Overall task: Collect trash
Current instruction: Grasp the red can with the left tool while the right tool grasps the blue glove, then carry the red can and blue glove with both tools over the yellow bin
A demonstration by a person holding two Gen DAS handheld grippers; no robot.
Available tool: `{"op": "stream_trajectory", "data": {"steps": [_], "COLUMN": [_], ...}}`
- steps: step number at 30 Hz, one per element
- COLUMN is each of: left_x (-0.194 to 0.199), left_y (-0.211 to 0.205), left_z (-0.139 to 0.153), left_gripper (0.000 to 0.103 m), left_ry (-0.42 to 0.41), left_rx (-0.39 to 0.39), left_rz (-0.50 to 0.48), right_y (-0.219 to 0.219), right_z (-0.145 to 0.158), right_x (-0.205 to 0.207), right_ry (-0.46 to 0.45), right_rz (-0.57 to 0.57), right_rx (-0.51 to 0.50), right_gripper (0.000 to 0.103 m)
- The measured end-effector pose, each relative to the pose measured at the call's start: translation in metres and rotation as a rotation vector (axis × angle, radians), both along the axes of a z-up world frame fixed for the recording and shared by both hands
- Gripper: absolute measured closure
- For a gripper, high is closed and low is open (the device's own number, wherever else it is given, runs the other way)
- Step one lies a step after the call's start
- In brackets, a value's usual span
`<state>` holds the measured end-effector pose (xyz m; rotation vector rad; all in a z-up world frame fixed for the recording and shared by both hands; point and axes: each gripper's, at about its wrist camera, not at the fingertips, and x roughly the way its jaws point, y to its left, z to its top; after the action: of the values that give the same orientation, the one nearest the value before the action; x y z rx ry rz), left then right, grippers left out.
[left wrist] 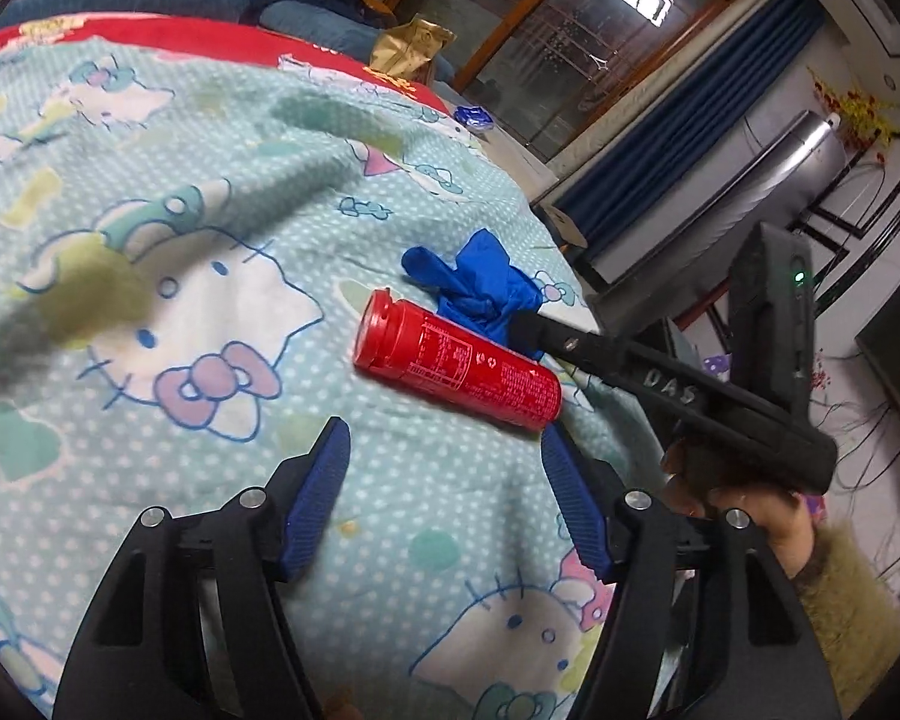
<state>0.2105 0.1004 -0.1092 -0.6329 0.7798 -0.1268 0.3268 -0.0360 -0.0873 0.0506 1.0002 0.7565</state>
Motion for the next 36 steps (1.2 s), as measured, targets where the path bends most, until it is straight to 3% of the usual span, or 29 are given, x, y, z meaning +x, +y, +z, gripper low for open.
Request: {"op": "stream_trajectory", "data": {"steps": [1,3,11,16,17,18,24,36], "left_x": [0.003,0.008,0.038,0.056,0.062,0.067,0.072,0.050], "left_y": [0.001,0.004,0.001,-0.005,-0.006,-0.008,-0.025,-0.095], "left_z": [-0.002,-0.004,-0.008,-0.007,-0.006,-0.006,0.002,0.031], "left_gripper": [0.040,0.040,0.040,0.040,0.045,0.057,0.069,0.074], "left_ry": [0.000,-0.003,0.023,0.052,0.056,0.067,0.056,-0.043], "left_rx": [-0.024,-0.061,-0.119,-0.101,-0.095,-0.074,-0.055,0.045], "left_rz": [0.003,0.009,0.044,0.085,0.091,0.101,0.063,-0.092], "right_y": [-0.002,-0.006,-0.060,-0.093,-0.100,-0.105,-0.135,-0.194], "right_z": [0.000,0.002,0.020,0.028,0.030,0.031,0.040,0.049], "right_x": [-0.002,-0.006,-0.033,-0.049,-0.054,-0.058,-0.078,-0.105], "right_ry": [-0.002,-0.016,-0.086,-0.117,-0.128,-0.137,-0.188,-0.217], "right_rz": [0.001,0.001,-0.091,-0.141,-0.150,-0.157,-0.206,-0.312], "right_rx": [0.005,0.016,0.054,0.067,0.062,0.056,0.046,0.076], "right_gripper": [0.093,0.100,0.102,0.102,0.102,0.102,0.103,0.103]}}
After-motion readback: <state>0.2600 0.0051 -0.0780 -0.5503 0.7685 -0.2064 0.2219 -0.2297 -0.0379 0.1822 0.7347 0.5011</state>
